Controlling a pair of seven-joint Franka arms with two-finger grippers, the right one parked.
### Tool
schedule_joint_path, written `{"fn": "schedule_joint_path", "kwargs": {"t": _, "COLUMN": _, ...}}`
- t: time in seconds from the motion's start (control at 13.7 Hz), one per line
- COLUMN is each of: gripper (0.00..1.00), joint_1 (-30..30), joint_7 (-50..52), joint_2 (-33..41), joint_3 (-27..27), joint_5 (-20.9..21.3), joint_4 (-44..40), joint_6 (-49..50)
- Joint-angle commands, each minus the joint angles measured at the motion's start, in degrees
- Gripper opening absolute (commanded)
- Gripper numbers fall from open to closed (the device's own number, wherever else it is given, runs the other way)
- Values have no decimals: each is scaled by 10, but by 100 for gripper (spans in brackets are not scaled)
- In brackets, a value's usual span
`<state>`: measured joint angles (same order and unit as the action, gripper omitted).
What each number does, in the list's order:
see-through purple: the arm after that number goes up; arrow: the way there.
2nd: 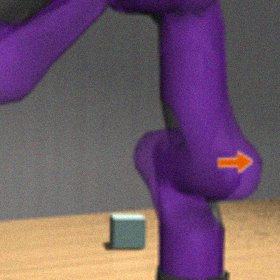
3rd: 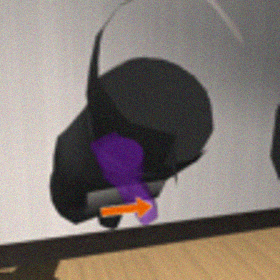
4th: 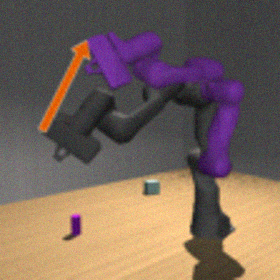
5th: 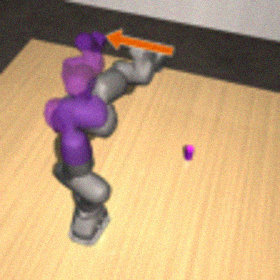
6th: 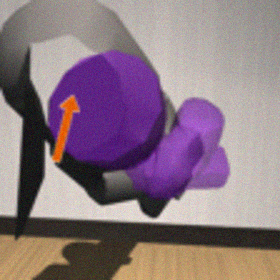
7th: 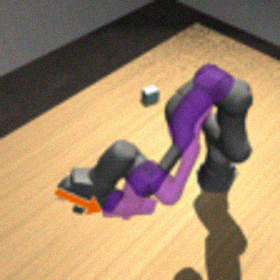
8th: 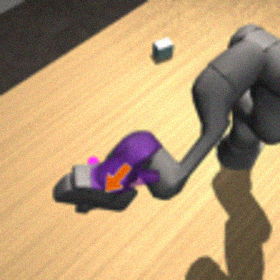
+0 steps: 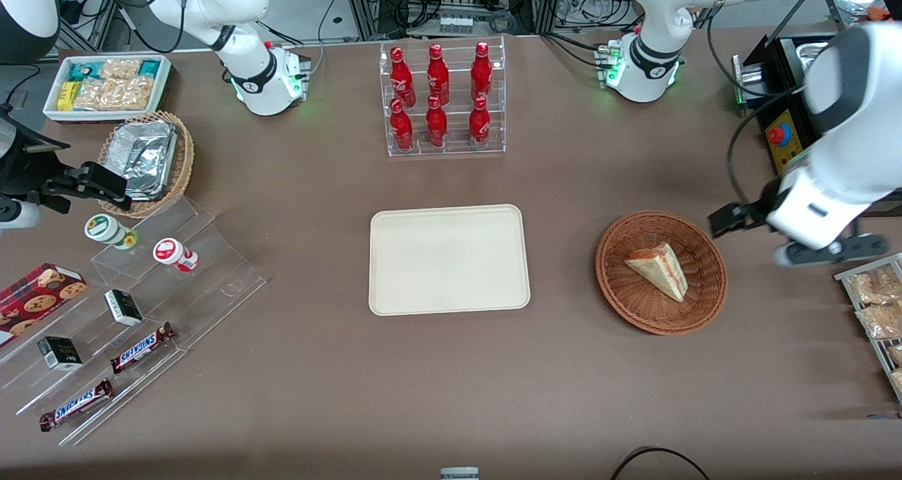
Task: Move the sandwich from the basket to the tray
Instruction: 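Move the left gripper over the wrapped sandwich in the wicker basket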
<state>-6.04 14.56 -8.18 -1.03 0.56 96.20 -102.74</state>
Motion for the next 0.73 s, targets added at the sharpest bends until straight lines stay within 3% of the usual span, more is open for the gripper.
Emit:
{"fn": "schedule_joint_path", "kwargs": {"t": 0.0, "gripper": 100, "joint_1": -12, "joint_7": 35, "joint_2": 10, "joint_3": 2, "joint_5": 8, "joint_4": 57, "joint_6": -63}}
{"fn": "schedule_joint_path", "kwargs": {"t": 0.66, "gripper": 100, "joint_1": -13, "joint_7": 237, "joint_2": 23, "joint_3": 3, "joint_5": 13, "joint_4": 260, "joint_6": -307}}
